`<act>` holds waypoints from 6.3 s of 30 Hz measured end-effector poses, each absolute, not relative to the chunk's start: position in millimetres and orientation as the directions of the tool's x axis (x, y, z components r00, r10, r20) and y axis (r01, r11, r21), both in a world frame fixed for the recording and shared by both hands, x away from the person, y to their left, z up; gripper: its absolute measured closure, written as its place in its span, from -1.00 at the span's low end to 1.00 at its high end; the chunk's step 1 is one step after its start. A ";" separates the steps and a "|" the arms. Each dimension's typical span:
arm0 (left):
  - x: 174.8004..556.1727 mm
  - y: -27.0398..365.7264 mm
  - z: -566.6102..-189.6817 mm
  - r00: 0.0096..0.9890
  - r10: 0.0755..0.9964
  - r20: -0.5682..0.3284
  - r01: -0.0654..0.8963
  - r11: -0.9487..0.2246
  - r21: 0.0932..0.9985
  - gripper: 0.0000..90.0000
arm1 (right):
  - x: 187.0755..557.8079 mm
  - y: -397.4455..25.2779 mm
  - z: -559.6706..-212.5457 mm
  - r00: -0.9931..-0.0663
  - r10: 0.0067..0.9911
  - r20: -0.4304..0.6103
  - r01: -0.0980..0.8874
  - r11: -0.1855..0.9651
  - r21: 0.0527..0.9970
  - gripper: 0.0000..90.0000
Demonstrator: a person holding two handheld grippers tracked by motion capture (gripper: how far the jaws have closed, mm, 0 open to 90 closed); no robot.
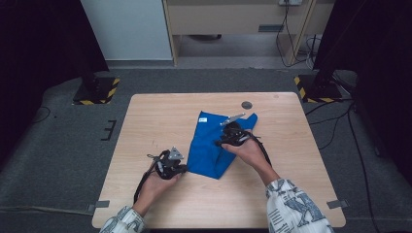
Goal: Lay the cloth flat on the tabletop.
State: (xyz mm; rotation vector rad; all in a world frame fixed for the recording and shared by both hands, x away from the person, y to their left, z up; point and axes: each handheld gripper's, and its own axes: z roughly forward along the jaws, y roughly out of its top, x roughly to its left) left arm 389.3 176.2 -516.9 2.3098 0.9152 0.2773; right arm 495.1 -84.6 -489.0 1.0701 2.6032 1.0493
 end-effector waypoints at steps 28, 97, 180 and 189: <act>370.6 156.5 -505.7 0.783 0.618 -0.066 0.514 -0.584 0.628 0.93 | 388.3 -244.5 -495.5 -0.608 0.772 0.186 0.668 0.372 0.644 0.97; 476.0 133.3 -452.0 0.782 0.623 0.000 0.386 -0.484 0.785 -0.84 | 402.4 -136.8 -490.0 -0.748 0.662 0.042 0.456 0.468 0.757 -0.70; 538.6 135.2 -471.3 0.718 0.695 -0.029 0.461 -0.443 0.769 -0.54 | 352.0 -20.4 -526.6 -0.853 0.522 0.002 0.369 0.600 0.710 0.91; 552.2 134.1 -502.0 0.682 0.731 -0.011 0.524 -0.478 0.705 -0.42 | 344.5 -20.4 -526.3 -0.865 0.502 0.012 0.356 0.597 0.719 0.91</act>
